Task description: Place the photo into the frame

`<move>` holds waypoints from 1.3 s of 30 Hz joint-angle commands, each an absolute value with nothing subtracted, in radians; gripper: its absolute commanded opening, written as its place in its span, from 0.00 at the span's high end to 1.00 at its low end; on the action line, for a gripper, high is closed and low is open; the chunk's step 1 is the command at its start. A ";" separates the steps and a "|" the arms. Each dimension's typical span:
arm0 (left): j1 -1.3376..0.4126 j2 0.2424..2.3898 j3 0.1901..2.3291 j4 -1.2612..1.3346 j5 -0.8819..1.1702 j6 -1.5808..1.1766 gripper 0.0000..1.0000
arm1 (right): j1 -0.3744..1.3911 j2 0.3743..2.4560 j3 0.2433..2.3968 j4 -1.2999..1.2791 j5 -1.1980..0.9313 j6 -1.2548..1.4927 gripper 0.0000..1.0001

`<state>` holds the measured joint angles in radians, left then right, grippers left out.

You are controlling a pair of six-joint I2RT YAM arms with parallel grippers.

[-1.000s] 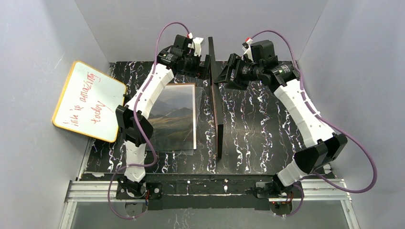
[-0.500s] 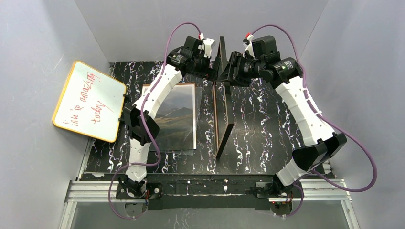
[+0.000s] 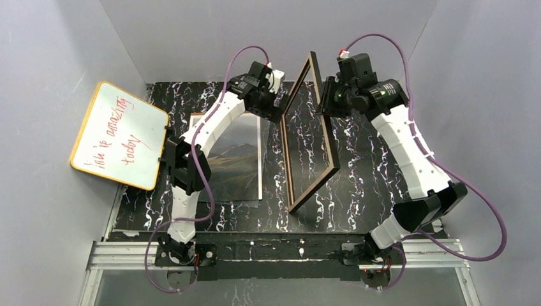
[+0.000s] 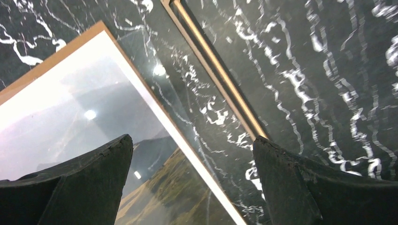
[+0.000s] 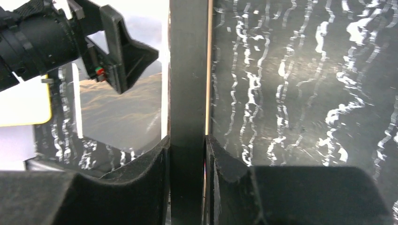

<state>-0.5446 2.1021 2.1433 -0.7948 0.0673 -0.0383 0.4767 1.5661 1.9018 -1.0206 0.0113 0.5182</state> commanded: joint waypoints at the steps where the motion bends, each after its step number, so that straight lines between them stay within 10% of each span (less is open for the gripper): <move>1: -0.528 2.011 2.045 -0.812 -0.002 0.055 0.02 | 0.474 1.506 1.872 -1.079 0.170 0.444 0.70; 12: -0.518 1.966 1.635 -0.578 -0.192 0.198 0.02 | 0.473 1.433 1.684 -1.094 0.375 0.419 0.81; 39: -0.592 2.063 1.607 -0.473 -0.220 0.207 0.02 | 0.461 1.377 1.328 -0.965 0.497 0.386 0.86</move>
<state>-0.5911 2.0754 1.6257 -0.4923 -0.1829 0.1909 0.4637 1.3666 1.3510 -0.9421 0.4282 0.4362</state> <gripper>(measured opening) 0.981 0.360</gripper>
